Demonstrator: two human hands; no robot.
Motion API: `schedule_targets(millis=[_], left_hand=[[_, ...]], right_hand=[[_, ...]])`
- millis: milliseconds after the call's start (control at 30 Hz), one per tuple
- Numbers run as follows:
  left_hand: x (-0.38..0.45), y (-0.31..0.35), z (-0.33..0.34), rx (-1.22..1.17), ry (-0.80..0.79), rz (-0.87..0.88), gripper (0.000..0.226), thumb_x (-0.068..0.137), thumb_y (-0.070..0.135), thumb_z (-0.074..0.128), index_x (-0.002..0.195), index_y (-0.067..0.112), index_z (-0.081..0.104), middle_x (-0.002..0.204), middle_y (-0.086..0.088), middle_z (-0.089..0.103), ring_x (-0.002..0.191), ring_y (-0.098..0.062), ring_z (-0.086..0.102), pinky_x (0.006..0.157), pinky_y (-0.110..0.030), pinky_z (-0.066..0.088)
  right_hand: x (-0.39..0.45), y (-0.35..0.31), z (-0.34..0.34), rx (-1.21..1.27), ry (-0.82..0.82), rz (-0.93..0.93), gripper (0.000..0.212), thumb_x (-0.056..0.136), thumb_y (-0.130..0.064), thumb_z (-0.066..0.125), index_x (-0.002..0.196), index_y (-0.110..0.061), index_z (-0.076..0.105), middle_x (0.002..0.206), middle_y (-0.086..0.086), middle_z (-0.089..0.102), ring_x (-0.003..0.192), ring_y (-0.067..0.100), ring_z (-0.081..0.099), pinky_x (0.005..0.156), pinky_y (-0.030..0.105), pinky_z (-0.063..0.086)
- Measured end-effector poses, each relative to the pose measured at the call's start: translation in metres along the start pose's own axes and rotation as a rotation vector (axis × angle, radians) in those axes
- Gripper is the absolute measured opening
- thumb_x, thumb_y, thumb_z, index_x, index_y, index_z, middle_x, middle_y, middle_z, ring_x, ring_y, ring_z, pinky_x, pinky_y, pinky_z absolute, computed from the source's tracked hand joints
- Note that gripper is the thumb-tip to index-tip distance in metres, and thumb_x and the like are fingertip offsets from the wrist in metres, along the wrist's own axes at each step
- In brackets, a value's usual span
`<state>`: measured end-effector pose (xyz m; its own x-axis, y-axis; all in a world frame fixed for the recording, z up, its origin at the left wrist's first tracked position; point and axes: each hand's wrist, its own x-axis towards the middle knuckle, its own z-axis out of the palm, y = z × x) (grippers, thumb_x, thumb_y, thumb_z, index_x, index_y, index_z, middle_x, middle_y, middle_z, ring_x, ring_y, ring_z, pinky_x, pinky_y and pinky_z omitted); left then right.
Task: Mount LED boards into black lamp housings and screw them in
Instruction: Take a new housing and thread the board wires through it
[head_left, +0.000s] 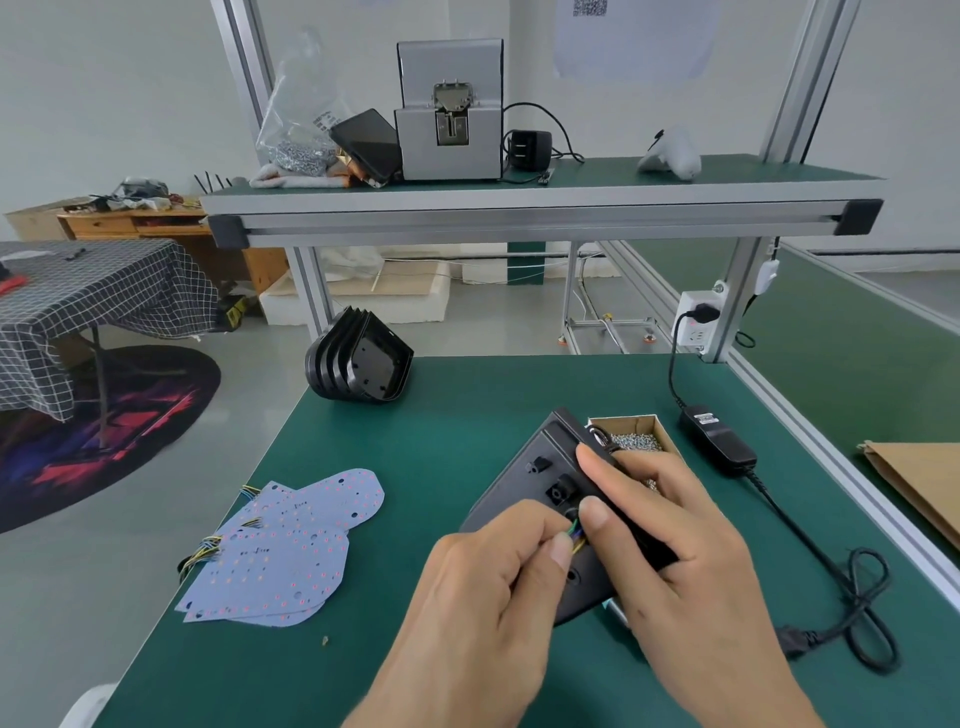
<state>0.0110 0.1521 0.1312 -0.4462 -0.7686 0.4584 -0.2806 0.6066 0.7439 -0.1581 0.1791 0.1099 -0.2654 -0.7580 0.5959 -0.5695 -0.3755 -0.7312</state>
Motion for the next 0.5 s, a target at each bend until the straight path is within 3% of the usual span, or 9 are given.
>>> schedule_targets(millis=[100,267,400,433,500], left_hand=[[0.001,-0.001,0.000,-0.071,0.041,-0.039,0.025,0.098,0.044,0.050,0.086,0.025,0.061,0.057,0.014,0.042,0.054,-0.006,0.035,0.052,-0.015,0.028],[0.004,-0.009,-0.014,-0.394,0.061,-0.161,0.032,0.090,0.049,0.055,0.086,0.020,0.069,0.058,0.013,0.035,0.055,-0.011,0.027,0.053,-0.019,0.025],[0.005,-0.008,-0.013,-0.550,-0.010,-0.182,0.028,0.087,0.045,0.060,0.082,0.019,0.069,0.053,0.009,0.030,0.050,-0.013,0.023,0.050,-0.018,0.023],[0.004,-0.008,-0.013,-0.567,-0.013,-0.191,0.029,0.087,0.045,0.061,0.082,0.017,0.068,0.052,0.008,0.030,0.049,-0.012,0.023,0.049,-0.017,0.023],[0.002,-0.009,-0.017,-0.535,-0.015,-0.194,0.037,0.087,0.052,0.061,0.083,0.016,0.066,0.052,0.007,0.031,0.050,-0.015,0.025,0.050,-0.023,0.025]], right_hand=[[0.002,0.005,-0.006,0.028,-0.092,0.021,0.039,0.098,-0.052,0.065,0.135,-0.039,0.068,0.124,-0.012,0.063,0.119,0.010,0.061,0.092,0.007,0.042],[0.004,0.035,-0.020,0.510,-0.390,0.078,0.086,0.090,-0.073,0.063,0.162,-0.035,0.035,0.165,-0.005,0.039,0.154,0.020,0.034,0.119,0.028,0.034],[-0.003,0.048,-0.007,0.663,-0.510,0.138,0.104,0.089,-0.070,0.069,0.167,-0.028,0.015,0.170,0.005,0.031,0.157,0.032,0.028,0.120,0.060,0.028],[-0.003,0.047,-0.004,0.650,-0.517,0.127,0.105,0.091,-0.067,0.069,0.168,-0.025,0.011,0.170,0.007,0.030,0.157,0.033,0.027,0.120,0.060,0.027],[0.001,0.043,0.001,0.595,-0.487,0.102,0.102,0.096,-0.063,0.066,0.168,-0.017,0.010,0.171,0.008,0.026,0.158,0.030,0.024,0.122,0.044,0.029]])
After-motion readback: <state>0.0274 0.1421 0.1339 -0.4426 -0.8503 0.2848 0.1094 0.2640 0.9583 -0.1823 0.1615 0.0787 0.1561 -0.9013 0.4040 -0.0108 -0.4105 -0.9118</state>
